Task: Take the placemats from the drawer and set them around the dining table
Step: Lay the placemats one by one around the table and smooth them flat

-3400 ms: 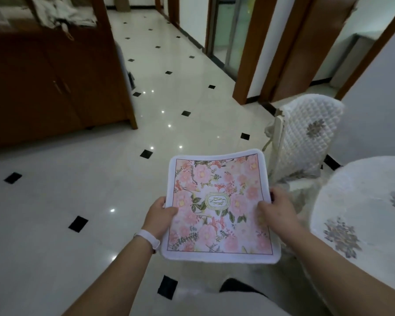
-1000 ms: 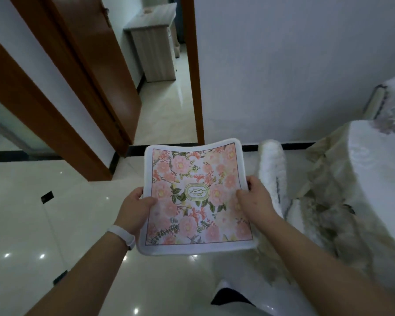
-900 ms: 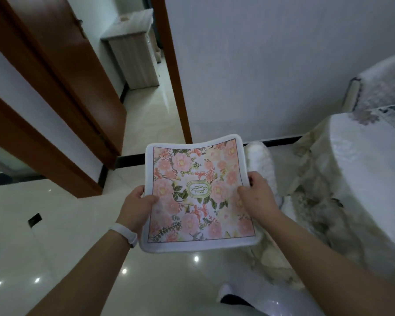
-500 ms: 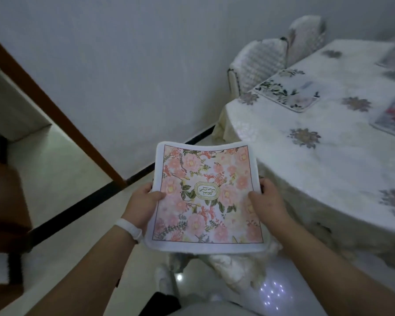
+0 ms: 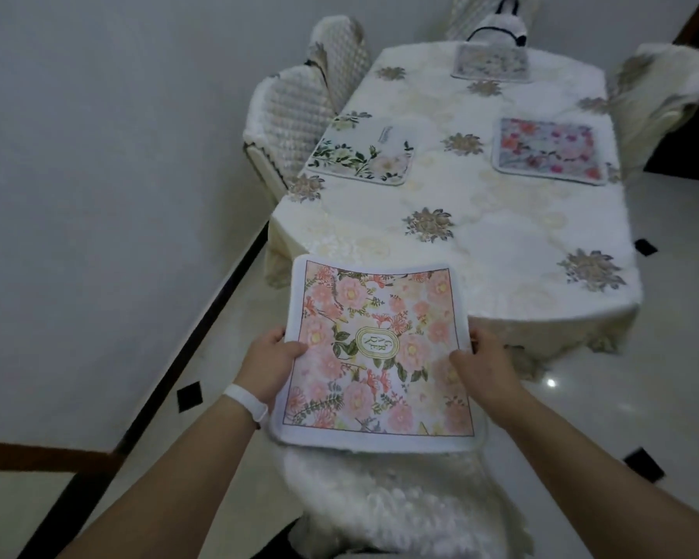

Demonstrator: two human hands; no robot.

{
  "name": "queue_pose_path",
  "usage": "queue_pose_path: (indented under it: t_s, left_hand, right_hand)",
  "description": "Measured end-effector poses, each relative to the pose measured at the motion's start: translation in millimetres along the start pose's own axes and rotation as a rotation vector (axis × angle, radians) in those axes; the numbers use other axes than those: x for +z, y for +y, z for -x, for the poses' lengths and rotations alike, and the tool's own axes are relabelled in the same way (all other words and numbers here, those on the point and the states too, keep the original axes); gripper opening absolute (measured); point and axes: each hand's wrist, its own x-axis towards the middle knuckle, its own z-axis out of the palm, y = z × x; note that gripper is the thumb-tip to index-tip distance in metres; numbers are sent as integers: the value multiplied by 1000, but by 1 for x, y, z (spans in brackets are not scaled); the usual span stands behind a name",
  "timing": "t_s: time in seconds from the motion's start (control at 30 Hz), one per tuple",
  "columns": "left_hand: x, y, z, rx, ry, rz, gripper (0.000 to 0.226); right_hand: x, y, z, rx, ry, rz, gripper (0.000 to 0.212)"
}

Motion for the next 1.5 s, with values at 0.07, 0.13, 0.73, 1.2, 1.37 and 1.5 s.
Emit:
queue_pose_path:
  t_s: [0.07,0.13,0.73,1.2,1.37,1.5]
  left_hand:
    - [-9,3,-21,12,-58,-17,20]
    - [-14,4,-39,31,-114,-44,23]
    - [49,46,-156,-4,-317,-22,22]
    - [146,83,-244,123,-218,-118,25]
    - [163,82,-277,203,-202,-277,30]
    - [170,81,-293,310,-198,-437,30]
  right_hand:
    - [13,-2,0,53,47,-10,27]
    - [25,-4,0,103,118,-25,30]
    - [10,-15,-79,224,297,-67,44]
    - [-37,-9,-212,152,403,15,47]
    - [-41,1,-239,131,432,45,49]
    - [-40,12,-254,111,465,94,47]
